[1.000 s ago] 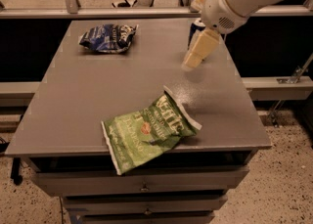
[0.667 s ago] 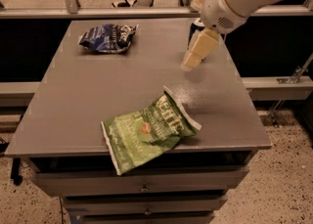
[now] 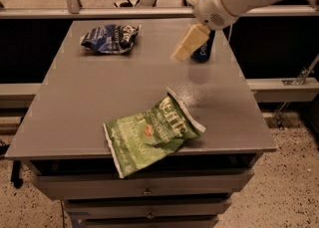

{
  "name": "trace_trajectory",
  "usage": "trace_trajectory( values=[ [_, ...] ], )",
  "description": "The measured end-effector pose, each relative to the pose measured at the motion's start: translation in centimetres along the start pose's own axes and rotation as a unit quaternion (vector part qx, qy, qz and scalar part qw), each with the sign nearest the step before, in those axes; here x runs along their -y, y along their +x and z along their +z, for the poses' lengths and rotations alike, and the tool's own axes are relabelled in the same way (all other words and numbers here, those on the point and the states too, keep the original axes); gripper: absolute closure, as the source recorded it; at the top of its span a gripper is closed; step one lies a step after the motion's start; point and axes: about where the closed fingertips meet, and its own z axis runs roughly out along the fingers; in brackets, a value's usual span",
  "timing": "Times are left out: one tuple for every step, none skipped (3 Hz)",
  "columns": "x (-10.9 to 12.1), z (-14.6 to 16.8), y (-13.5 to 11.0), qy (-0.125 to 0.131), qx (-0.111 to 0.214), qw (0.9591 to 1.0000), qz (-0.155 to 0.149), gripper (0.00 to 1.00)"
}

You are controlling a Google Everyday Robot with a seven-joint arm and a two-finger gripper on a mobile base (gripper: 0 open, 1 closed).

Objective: Pick blue chip bag

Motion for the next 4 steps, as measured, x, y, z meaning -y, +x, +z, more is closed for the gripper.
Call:
trace_trajectory(
  values=[
    [3.0,5.9,-4.3,0.0,0.086,0.9955,0.039,0.0],
    [5.9,12.8,-9.8,-0.022,0.146,0.9871,0.063,0.0],
    [6.5,18.2,-13.6,-0.044,0.159,0.9839,0.069,0.0],
    [6.8,22.0,-14.5,-0.053,0.147,0.985,0.074,0.0]
  ],
)
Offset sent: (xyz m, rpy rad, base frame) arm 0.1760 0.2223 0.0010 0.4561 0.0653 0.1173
